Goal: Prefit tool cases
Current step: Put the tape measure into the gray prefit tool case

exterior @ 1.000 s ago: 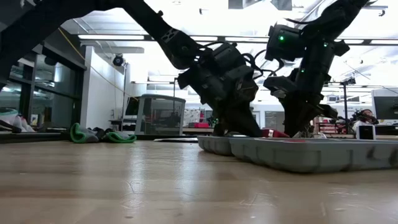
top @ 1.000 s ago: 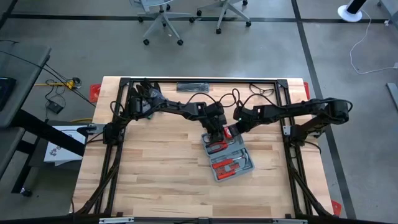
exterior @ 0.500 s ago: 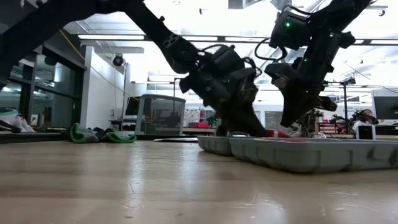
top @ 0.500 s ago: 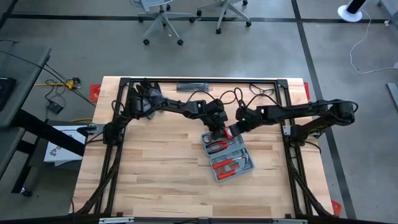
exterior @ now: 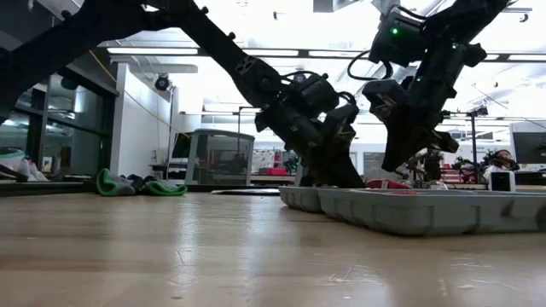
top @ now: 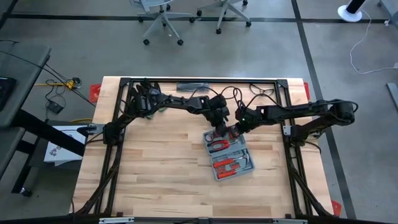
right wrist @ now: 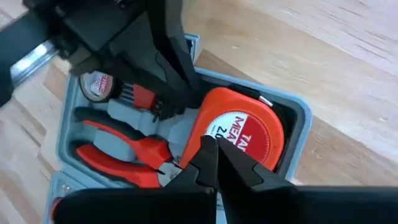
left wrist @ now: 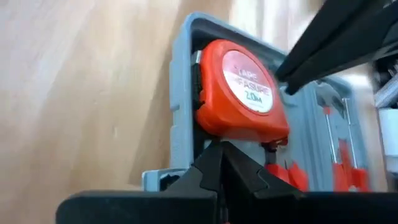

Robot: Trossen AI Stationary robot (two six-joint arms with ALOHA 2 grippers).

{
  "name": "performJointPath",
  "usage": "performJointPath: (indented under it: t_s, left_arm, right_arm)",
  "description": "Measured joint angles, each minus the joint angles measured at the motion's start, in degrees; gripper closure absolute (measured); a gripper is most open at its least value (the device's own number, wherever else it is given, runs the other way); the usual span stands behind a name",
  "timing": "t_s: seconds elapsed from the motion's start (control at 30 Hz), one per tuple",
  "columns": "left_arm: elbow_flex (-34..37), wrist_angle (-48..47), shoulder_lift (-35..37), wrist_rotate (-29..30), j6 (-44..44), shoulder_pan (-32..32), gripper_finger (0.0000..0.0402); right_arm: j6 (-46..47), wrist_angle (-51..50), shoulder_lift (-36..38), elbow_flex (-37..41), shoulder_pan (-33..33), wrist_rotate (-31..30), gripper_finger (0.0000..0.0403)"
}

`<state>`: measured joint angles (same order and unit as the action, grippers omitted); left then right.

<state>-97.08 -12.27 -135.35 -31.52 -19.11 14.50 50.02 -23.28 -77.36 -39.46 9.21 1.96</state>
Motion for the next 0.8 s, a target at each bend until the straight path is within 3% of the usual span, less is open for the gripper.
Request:
performJointPath:
  t_s: [0.23, 0.43, 0.67, 0.8]
  left_arm:
    - [0.0, -1.9, 0.3, -3.4, 0.2, 0.0, 0.0401]
    - [0.1, -13.9, 3.1, -3.4, 8.2, 0.4, 0.0401]
    - [0.1, -21.3, 7.7, -2.8, 16.5, 0.3, 0.0401]
    - [1.3, -18.1, 8.9, -2.6, 17.9, -0.5, 0.0401]
  right_arm:
    - [-1.4, 0.6, -3.5, 0.0, 0.0, 0.7, 0.0403]
    - [-2.3, 4.8, -7.8, -0.4, 0.1, 2.6, 0.0403]
    - [-2.5, 4.7, -6.3, -0.1, 0.2, 2.6, 0.0403]
    - [-3.6, 5.9, -3.8, 0.1, -0.6, 2.5, 0.0403]
